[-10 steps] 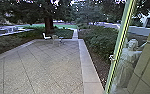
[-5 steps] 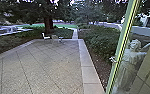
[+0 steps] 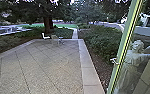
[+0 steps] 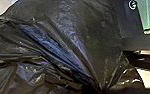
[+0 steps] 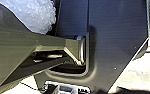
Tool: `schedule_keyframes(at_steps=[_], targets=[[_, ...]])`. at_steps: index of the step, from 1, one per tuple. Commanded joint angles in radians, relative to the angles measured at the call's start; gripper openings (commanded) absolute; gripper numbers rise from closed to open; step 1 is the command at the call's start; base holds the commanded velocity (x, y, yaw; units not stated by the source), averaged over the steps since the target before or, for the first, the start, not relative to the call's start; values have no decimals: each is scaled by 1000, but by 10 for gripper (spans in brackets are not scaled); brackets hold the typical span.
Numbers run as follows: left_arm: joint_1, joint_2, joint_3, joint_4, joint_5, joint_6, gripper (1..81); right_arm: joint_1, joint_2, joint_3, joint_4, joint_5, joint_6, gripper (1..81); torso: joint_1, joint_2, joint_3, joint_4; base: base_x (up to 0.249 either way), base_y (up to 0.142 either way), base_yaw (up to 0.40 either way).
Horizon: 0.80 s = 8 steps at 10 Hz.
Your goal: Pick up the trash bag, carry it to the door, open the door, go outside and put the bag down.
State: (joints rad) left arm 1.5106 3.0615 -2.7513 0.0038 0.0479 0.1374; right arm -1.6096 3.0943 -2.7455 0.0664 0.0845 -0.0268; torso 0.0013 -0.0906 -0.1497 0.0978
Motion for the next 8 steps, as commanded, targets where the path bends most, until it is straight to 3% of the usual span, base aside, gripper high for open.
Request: schedule_keyframes(at_steps=[1,6,8], targets=[[-42,5,4,5,60,8,10,35,20,18,-14,-61,-12,811,0,0,0,0,101,0,0],[-42,7,4,4,60,8,10,35,20,18,-17,-61,-12,811,0,0,0,0,131,0,0],[-42,7,4,4,60,8,10,35,20,18,-19,-61,-12,811,0,0,0,0,151,67,0]])
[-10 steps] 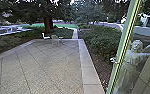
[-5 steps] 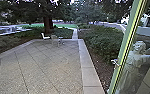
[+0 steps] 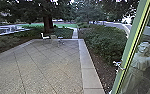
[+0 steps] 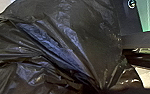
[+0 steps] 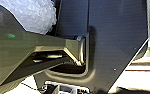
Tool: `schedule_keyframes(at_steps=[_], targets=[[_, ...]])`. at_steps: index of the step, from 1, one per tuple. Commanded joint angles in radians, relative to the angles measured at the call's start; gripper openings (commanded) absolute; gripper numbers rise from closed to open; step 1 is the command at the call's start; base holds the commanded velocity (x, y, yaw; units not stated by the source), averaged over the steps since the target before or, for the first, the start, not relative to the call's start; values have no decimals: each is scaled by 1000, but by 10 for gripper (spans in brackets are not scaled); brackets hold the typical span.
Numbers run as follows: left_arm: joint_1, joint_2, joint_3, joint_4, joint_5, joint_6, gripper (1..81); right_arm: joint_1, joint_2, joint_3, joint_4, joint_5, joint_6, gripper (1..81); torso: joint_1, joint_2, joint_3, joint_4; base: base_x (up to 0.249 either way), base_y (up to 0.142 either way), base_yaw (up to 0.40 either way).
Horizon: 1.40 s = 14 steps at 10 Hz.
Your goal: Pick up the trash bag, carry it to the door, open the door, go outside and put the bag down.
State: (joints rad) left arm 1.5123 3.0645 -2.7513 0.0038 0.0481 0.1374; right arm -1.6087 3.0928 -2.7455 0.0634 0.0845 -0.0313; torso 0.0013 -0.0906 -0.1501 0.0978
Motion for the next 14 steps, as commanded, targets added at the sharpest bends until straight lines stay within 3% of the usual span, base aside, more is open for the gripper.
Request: schedule_keyframes(at_steps=[1,6,14], targets=[[-43,4,4,2,59,8,10,34,22,18,-16,-61,-7,811,0,0,0,0,150,70,0],[-43,4,4,4,59,8,10,31,22,18,-16,-61,-7,811,1,1,0,0,151,70,0],[-43,4,4,4,61,8,10,29,22,18,-17,-61,-7,811,3,3,-1,0,140,0,0]])
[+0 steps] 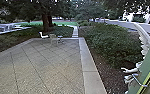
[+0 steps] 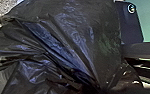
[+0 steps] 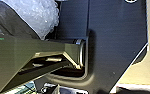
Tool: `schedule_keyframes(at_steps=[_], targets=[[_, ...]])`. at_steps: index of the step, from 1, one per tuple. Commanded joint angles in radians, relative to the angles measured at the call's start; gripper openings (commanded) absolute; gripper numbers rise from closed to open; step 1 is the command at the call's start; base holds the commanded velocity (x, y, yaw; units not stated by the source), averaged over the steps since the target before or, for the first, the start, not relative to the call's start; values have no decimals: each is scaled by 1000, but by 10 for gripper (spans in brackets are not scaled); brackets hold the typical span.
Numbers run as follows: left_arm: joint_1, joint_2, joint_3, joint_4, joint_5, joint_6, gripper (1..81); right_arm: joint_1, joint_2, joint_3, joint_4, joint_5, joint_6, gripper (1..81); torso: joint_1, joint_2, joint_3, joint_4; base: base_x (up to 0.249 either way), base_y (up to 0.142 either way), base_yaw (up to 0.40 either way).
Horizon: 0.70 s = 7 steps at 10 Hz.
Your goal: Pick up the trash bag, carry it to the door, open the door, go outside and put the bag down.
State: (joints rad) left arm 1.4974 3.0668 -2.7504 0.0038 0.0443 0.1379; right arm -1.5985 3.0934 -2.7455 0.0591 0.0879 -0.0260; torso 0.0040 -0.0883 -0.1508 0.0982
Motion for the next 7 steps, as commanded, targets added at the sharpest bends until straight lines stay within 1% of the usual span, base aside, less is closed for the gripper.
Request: schedule_keyframes(at_steps=[1,6,7], targets=[[-29,0,3,4,65,8,10,19,23,18,-13,-65,-12,811,0,0,0,0,128,0,0],[-29,1,3,5,65,8,10,19,21,18,-15,-65,-12,811,-4,-2,0,0,123,0,0],[-29,1,3,5,65,8,10,19,23,18,-15,-65,-14,811,-4,-1,0,0,0,0,0]])
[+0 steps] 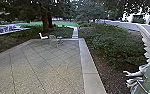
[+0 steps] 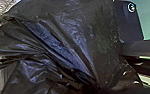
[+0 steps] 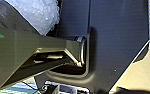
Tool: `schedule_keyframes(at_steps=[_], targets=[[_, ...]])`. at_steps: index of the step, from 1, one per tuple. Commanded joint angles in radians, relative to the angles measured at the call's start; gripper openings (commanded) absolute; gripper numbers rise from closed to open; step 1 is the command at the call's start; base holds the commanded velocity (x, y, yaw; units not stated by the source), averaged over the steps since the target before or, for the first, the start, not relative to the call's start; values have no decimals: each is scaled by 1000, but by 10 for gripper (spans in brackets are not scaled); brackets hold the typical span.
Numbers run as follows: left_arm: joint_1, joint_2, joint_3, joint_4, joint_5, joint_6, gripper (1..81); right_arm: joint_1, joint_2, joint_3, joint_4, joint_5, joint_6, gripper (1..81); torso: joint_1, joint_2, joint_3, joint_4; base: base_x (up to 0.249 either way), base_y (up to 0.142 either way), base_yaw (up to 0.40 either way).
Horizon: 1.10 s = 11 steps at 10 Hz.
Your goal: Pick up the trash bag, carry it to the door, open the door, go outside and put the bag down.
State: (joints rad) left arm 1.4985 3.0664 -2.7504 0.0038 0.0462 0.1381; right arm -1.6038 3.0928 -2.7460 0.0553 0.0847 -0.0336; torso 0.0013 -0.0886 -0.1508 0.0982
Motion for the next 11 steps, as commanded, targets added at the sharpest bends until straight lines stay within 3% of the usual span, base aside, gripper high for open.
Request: schedule_keyframes(at_steps=[1,2,3,4,6,7,8,9,10,11], targets=[[-27,2,3,4,63,8,10,26,25,20,-9,-62,-5,811,0,0,0,0,0,0,0],[-25,0,3,5,63,8,10,28,25,22,-8,-62,-5,811,0,0,43,92,0,0,0],[-25,0,3,4,63,8,10,29,25,22,-9,-62,-5,811,0,0,33,104,0,0,0],[-25,-1,3,-1,63,8,10,29,25,22,-9,-62,-5,811,-1,0,11,125,0,0,0],[-27,0,1,-11,61,6,10,29,25,22,-11,-63,-5,811,-1,0,16,192,0,0,0],[-27,-4,0,-15,61,3,10,28,20,17,-11,-65,-5,811,-1,0,16,130,0,0,0],[-31,-21,5,-16,60,-6,10,26,2,23,-8,-84,-5,811,-1,0,16,163,0,0,0],[-39,-36,29,-21,60,-6,10,28,-13,37,-5,-149,-3,811,-1,0,16,184,0,0,0],[-46,-58,66,-22,63,-6,10,26,-38,83,-3,-171,-3,811,-1,0,16,192,0,0,0],[-54,-81,107,-22,63,-8,10,24,-79,162,1,-171,-3,811,-1,0,16,191,0,0,0]])
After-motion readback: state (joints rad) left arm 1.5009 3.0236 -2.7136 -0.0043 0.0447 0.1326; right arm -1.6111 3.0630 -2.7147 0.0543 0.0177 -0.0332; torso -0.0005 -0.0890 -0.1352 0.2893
